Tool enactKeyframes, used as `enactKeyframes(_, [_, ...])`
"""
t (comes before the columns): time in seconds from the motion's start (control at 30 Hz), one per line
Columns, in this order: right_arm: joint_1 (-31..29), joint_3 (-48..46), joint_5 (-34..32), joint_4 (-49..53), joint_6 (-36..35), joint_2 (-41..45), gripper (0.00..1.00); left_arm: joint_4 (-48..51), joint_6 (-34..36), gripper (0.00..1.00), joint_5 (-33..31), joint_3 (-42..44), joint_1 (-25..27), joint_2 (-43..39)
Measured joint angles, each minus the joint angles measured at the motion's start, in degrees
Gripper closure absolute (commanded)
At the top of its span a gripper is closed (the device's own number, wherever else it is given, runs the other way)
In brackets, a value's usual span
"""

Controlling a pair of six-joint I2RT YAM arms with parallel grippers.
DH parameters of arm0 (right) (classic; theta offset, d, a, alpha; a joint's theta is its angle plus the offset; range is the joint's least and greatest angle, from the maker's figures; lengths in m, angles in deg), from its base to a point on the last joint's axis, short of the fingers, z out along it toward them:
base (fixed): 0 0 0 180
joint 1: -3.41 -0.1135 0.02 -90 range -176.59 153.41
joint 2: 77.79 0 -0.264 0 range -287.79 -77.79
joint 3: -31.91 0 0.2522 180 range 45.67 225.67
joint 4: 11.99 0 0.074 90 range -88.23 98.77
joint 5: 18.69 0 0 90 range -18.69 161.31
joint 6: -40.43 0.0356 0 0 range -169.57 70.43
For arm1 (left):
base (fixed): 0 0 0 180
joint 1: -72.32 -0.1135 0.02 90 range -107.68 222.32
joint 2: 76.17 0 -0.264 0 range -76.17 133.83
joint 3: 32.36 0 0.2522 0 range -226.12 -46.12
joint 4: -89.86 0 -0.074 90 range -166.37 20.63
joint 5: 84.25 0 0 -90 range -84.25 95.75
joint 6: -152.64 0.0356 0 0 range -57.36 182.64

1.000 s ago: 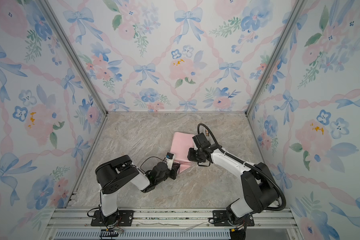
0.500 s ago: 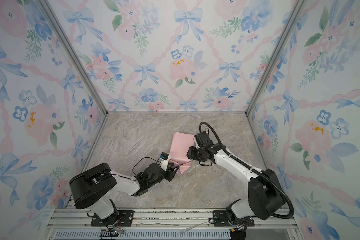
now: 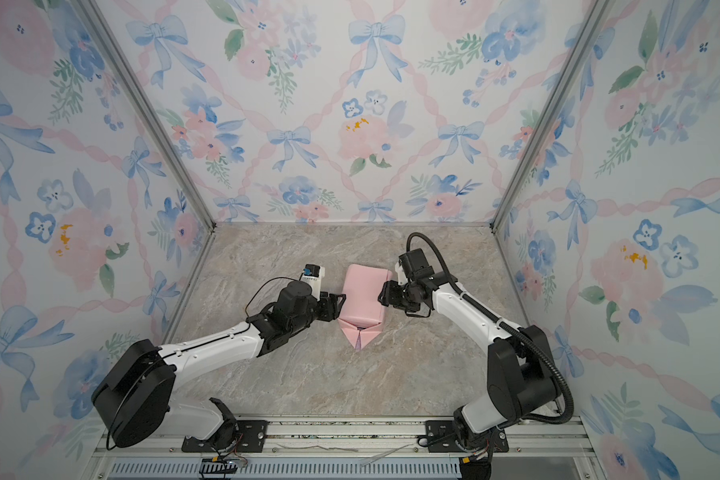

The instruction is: Wrap the gift box in paper

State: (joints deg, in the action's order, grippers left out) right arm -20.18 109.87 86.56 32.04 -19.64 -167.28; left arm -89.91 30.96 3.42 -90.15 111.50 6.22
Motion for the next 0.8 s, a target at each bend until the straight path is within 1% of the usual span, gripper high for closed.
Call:
enactKeyframes(0.1, [0.0,1.4,1.0,0.0,-0.6,-3.2,0.41,1.5,-0.1,0.38,3.2,-2.4,-1.9,4.3])
enactKeyframes(0.17, [0.0,2.2,1.3,0.1,-1.0,-4.8,0.43,2.1,-0.1,0.39,5.0,-4.0,-2.2,7.2])
enactKeyframes(0.23, [0.0,3.0,1.5,0.0,-1.3,-6.3,0.47,2.5,-0.1,0.41,7.1,-5.7,-2.3,10.3])
enactKeyframes(0.37, [0.0,3.5,2.0,0.0,-2.0,-7.6,0.54,2.6,-0.3,0.43,10.2,-7.3,-2.3,13.8])
enactKeyframes(0.57, [-0.2,3.8,3.8,0.0,-3.5,-8.6,0.61,1.4,-1.2,0.44,12.1,-6.4,-1.7,13.7])
enactKeyframes(0.8, [-1.6,6.1,4.5,0.0,-5.0,-11.0,0.62,-1.0,-3.1,0.43,11.0,0.5,0.4,8.8])
